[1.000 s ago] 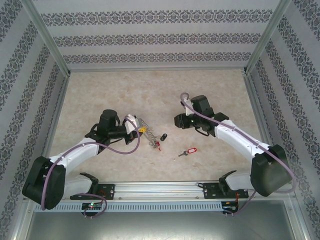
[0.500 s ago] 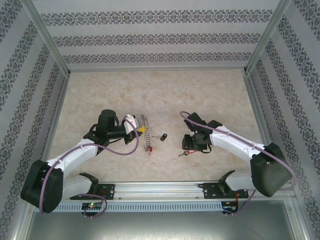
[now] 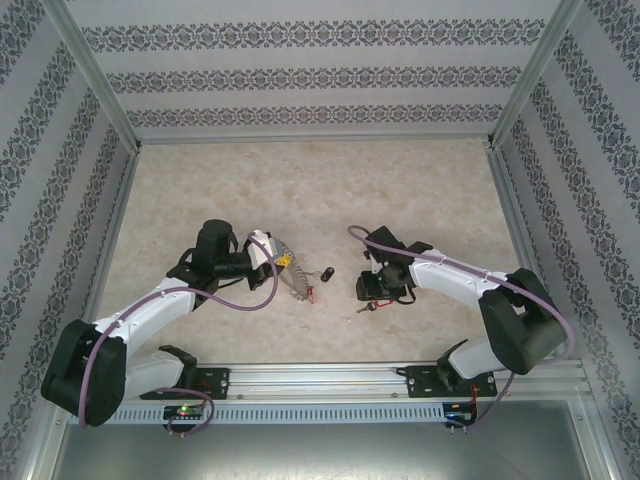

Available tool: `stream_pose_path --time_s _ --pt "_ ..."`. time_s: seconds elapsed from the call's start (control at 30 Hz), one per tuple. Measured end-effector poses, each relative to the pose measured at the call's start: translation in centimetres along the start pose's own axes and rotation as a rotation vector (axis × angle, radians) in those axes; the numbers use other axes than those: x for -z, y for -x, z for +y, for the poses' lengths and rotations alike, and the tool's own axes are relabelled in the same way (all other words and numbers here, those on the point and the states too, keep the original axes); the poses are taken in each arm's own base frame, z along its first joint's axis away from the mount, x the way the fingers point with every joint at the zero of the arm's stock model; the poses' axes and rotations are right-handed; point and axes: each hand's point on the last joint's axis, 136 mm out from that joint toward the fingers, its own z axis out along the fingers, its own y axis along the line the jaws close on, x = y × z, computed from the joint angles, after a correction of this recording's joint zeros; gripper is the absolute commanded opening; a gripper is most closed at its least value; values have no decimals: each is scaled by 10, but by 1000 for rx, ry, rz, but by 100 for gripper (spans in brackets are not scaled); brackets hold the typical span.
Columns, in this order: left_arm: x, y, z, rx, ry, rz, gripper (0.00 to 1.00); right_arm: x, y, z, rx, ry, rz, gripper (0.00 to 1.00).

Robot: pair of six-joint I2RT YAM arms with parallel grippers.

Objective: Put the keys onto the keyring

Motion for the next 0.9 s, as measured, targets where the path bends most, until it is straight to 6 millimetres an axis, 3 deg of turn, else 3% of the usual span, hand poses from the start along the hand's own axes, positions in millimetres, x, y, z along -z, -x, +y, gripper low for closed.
stream_pose_path --time_s 0.1,0.57,0.9 --pt "0 -1 -1 5 -6 3 0 -5 -8 -5 5 -6 18 42" --pt "-1 -6 -4 8 -25 15 0 -5 -11 2 33 28 19 35" --pt "-1 -8 -6 14 -31 22 0 8 -18 -5 -20 -85 -11 42"
